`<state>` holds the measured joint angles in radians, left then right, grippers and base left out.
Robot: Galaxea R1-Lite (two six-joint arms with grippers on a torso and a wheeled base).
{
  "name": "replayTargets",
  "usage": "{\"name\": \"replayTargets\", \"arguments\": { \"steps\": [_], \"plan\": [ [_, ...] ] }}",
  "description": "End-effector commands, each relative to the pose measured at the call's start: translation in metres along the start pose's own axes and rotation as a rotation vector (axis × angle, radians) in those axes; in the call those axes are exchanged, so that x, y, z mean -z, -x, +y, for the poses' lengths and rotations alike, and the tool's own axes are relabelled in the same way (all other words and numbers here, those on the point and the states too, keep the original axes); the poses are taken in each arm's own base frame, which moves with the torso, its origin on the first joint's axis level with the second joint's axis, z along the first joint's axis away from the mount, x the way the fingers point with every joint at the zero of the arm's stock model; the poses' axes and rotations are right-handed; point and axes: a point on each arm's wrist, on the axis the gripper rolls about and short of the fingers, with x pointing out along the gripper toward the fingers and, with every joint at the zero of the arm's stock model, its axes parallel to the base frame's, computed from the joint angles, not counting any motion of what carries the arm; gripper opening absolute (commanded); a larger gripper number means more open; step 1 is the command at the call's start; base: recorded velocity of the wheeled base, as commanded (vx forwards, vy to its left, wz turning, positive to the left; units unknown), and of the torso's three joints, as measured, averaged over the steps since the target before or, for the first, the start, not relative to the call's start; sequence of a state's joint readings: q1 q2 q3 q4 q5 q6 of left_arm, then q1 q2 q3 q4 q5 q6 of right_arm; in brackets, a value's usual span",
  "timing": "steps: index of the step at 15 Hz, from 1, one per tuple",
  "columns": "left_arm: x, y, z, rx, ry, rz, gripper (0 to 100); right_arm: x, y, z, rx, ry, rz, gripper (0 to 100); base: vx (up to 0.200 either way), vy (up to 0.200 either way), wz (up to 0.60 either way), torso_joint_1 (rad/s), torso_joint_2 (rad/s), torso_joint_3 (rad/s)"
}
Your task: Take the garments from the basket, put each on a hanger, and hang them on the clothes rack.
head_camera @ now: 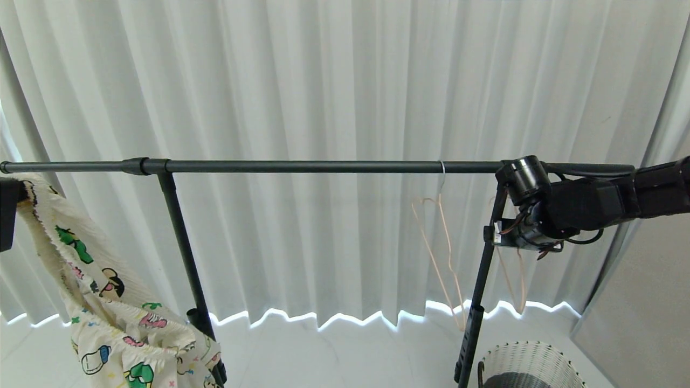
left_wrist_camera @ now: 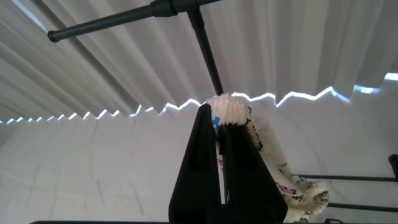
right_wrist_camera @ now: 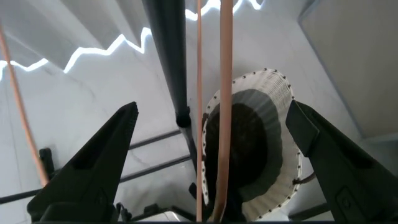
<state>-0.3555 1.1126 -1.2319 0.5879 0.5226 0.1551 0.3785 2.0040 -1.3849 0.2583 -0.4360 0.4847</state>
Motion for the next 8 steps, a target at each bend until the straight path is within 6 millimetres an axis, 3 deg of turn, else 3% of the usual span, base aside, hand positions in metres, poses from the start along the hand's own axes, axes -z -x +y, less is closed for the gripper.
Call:
{"name": "replayTargets", "arguments": {
  "steps": [1, 2, 8],
  "plan": [
    [0.000, -0.001, 0.000, 0.000, -0.001, 0.002, 0, 0.000, -0.001, 0.001, 0.001, 0.000, 0.003, 100, 0.000, 0.000, 0.00, 0.000, 0.00, 0.000],
    [-0.001, -0.001, -0.001, 0.000, -0.001, 0.002, 0, 0.001, -0.001, 0.000, 0.001, -0.002, 0.004, 0, 0.000, 0.000, 0.00, 0.000, 0.00, 0.000],
    [-0.002, 0.000, 0.000, -0.001, -0.008, -0.005, 0, -0.002, 0.012, -0.002, -0.006, -0.009, -0.002, 0, 0.000, 0.000, 0.00, 0.000, 0.00, 0.000]
  ]
}}
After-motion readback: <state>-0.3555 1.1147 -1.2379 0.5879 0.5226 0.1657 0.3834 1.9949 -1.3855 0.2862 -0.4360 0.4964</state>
